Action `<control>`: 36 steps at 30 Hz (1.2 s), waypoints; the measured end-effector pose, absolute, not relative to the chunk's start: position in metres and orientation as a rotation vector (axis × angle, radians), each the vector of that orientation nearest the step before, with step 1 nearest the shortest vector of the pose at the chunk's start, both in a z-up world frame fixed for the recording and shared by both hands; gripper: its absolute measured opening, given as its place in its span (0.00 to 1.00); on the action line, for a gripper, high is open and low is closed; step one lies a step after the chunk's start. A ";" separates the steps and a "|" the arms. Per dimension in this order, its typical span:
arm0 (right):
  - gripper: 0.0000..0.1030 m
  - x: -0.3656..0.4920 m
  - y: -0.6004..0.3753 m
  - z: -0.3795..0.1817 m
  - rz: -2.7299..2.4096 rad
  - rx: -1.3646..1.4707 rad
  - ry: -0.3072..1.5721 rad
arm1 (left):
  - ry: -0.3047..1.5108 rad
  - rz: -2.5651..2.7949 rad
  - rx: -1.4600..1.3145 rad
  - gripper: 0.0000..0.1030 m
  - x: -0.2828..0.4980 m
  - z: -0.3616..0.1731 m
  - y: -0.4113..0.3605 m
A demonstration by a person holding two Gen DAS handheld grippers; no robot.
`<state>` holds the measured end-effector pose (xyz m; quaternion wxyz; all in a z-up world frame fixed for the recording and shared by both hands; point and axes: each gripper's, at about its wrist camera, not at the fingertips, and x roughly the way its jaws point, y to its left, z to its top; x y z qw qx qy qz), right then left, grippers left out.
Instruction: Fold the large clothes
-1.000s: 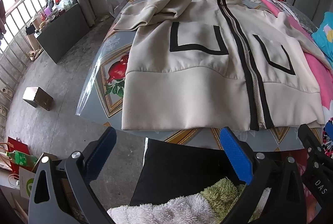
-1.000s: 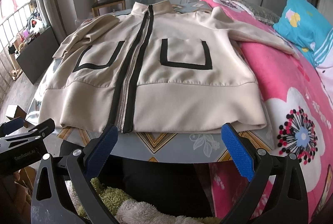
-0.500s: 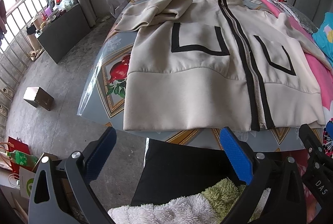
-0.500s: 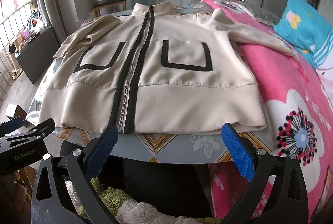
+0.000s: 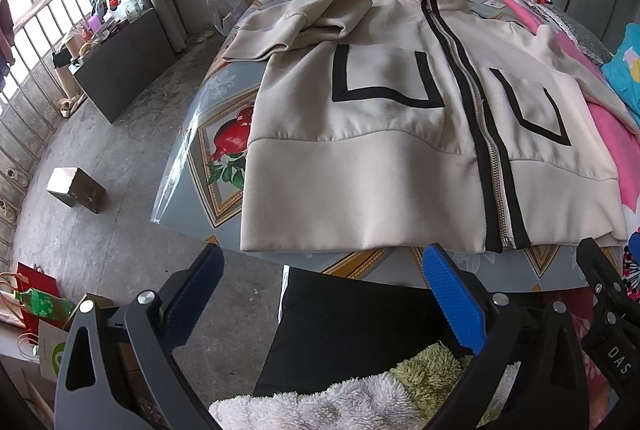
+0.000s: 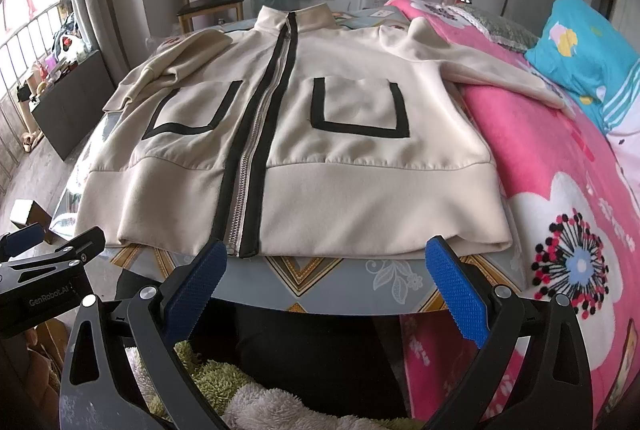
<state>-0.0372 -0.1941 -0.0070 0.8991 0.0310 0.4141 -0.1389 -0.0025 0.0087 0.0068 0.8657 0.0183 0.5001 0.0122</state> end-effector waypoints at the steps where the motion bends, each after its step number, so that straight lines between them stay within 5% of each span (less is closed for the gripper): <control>1: 0.93 -0.037 -0.194 -0.007 -0.284 0.066 0.857 | 1.047 0.026 0.038 0.95 -0.003 0.007 0.009; 36: 0.93 0.042 -0.225 0.045 -0.326 0.031 0.700 | 0.766 -0.214 -0.114 0.95 0.079 0.064 0.023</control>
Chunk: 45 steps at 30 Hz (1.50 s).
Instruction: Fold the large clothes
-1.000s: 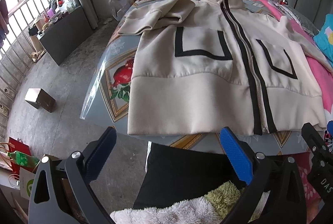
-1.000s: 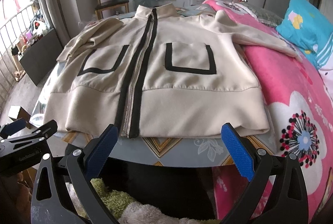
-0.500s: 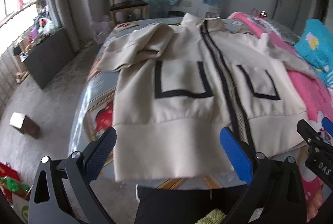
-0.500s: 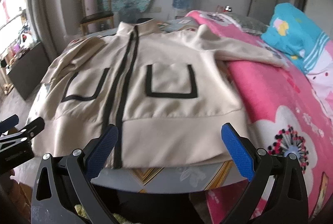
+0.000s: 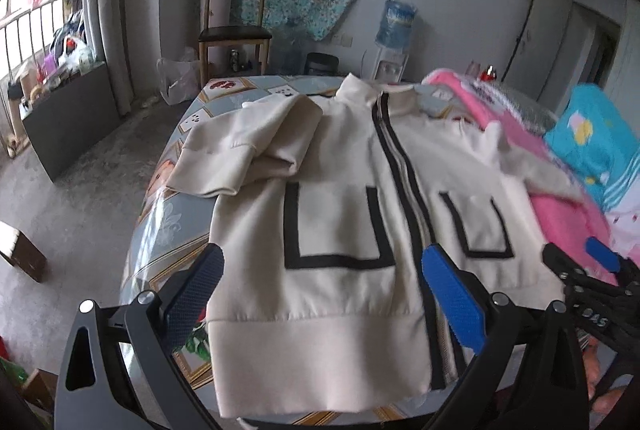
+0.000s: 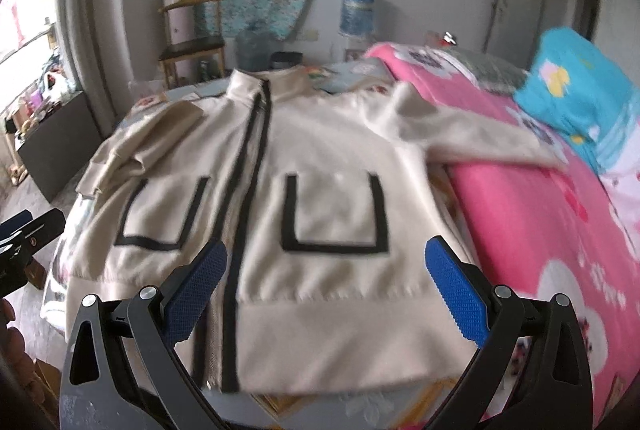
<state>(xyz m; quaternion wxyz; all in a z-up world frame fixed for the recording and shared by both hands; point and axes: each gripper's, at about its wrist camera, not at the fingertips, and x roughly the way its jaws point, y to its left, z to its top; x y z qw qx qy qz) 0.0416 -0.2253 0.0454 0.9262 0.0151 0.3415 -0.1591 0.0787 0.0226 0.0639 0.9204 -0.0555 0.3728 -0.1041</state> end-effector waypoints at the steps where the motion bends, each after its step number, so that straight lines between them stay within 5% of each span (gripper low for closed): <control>1: 0.93 0.047 -0.223 0.048 -0.311 0.022 0.692 | 0.760 -0.216 -0.134 0.95 0.081 0.065 0.025; 12: 0.93 0.144 -0.179 0.033 -0.075 -0.068 0.741 | 0.808 -0.164 -0.206 0.95 0.121 0.040 0.064; 25: 0.93 0.207 -0.170 -0.018 0.004 -0.028 0.904 | 0.927 -0.072 0.126 0.94 0.233 -0.008 0.065; 30: 0.93 0.204 -0.176 -0.018 0.013 -0.003 0.905 | 0.969 -0.025 0.178 0.64 0.242 -0.013 0.069; 35: 0.91 0.203 -0.191 -0.014 0.018 0.049 0.897 | 0.983 -0.008 0.218 0.13 0.241 -0.003 0.074; 37: 0.86 0.203 -0.197 -0.014 0.018 0.069 0.894 | 0.994 -0.009 0.215 0.06 0.244 0.001 0.076; 45: 0.82 0.183 -0.225 -0.012 -0.024 0.089 0.862 | 0.929 -0.339 -0.149 0.04 0.257 0.098 0.057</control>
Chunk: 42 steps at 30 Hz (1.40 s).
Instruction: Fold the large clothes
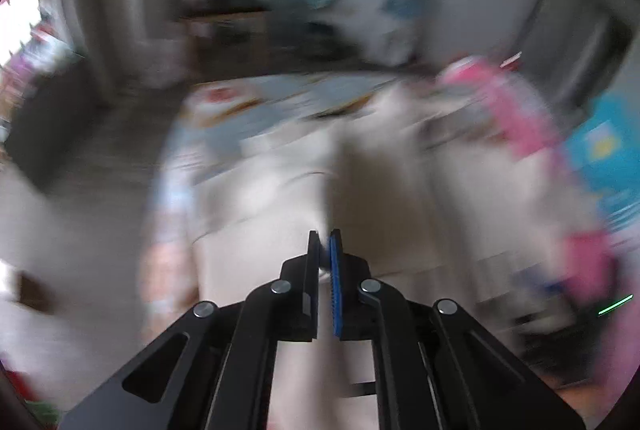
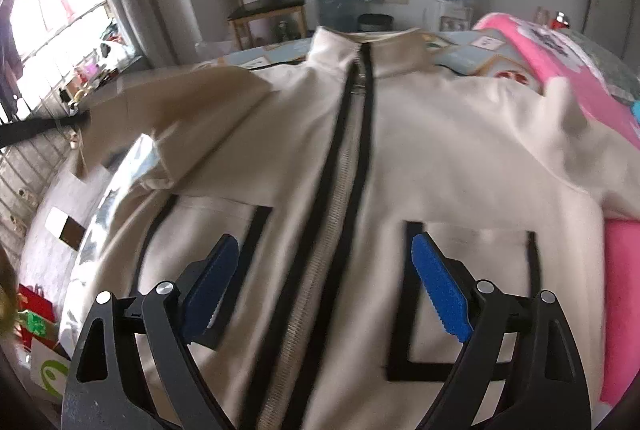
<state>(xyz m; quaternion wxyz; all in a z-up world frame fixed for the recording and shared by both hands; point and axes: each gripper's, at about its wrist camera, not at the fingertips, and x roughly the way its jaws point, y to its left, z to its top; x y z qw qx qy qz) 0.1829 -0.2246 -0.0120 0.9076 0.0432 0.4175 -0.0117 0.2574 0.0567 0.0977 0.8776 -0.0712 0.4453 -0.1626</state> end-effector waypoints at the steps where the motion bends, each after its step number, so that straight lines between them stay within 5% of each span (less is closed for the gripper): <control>1: 0.82 0.180 -0.229 -0.014 -0.036 0.092 0.866 | 0.922 -0.411 -0.192 0.04 0.260 0.109 0.046; 6: 0.82 0.161 -0.257 -0.023 -0.100 0.139 0.890 | 0.938 -0.773 -0.309 0.06 0.270 0.137 -0.038; 11: 0.79 0.148 -0.282 -0.028 -0.130 0.195 0.906 | 0.954 -0.792 -0.256 0.34 0.263 0.120 -0.086; 13: 0.77 0.144 -0.294 -0.031 -0.129 0.233 0.919 | 0.940 -0.757 -0.239 0.37 0.257 0.113 -0.082; 29: 0.49 0.174 -0.346 -0.048 0.179 0.871 1.051 | 1.016 -0.111 0.133 0.38 0.230 -0.016 0.035; 35: 0.43 0.186 -0.327 -0.059 0.180 0.920 1.110 | 1.033 -0.105 0.127 0.38 0.227 -0.038 0.053; 42: 0.22 0.196 -0.314 -0.059 0.102 0.874 1.125 | 1.032 -0.131 0.101 0.38 0.224 -0.040 0.054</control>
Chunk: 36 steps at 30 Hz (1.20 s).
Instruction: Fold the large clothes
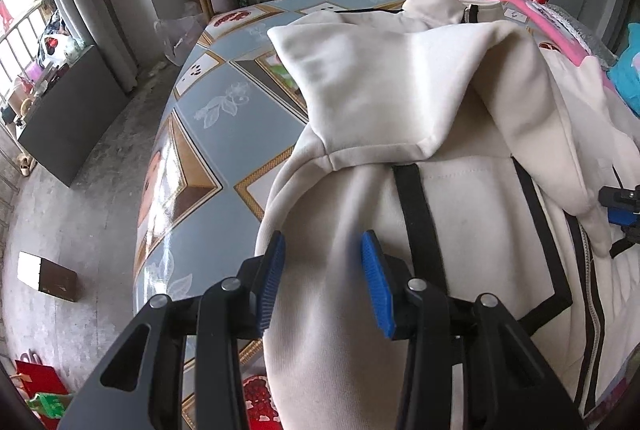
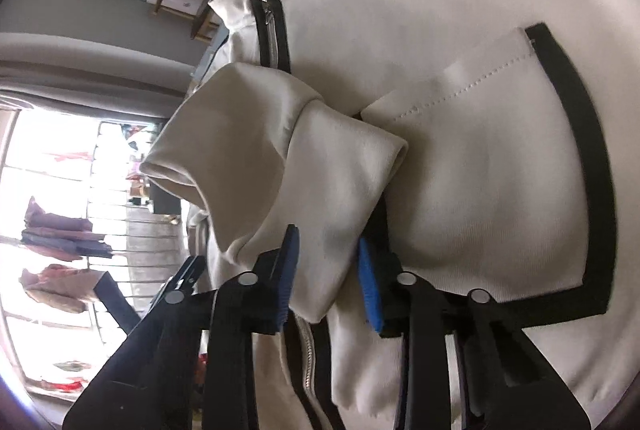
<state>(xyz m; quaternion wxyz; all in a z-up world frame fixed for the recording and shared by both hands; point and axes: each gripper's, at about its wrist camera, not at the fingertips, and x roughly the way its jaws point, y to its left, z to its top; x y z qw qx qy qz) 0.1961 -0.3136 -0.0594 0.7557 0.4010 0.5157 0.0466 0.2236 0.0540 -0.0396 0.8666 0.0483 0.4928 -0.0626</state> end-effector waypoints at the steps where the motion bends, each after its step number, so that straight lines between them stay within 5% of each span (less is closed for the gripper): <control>1: 0.12 0.198 -0.312 -0.059 0.085 0.852 1.127 | 1.032 -0.134 0.099 0.38 0.224 -0.040 0.054; 6: 0.06 0.208 -0.313 -0.038 0.063 0.746 1.108 | 1.020 -0.148 0.098 0.38 0.223 -0.041 0.056; 15: 0.06 0.230 -0.363 0.106 -0.005 0.534 0.769 | 1.023 -0.148 0.086 0.38 0.225 -0.041 0.057; 24: 0.06 0.273 -0.414 0.018 -0.066 0.577 0.959 | 1.038 -0.124 0.088 0.39 0.228 -0.040 0.054; 27: 0.12 0.270 -0.425 0.016 -0.089 0.576 0.950 | 1.042 -0.113 0.086 0.39 0.228 -0.040 0.053; 30: 0.32 0.267 -0.437 0.014 -0.102 0.599 0.947 | 1.046 -0.107 0.086 0.39 0.228 -0.040 0.053; 36: 0.32 0.267 -0.430 -0.010 -0.070 0.508 1.037 | 1.048 -0.097 0.083 0.39 0.228 -0.040 0.053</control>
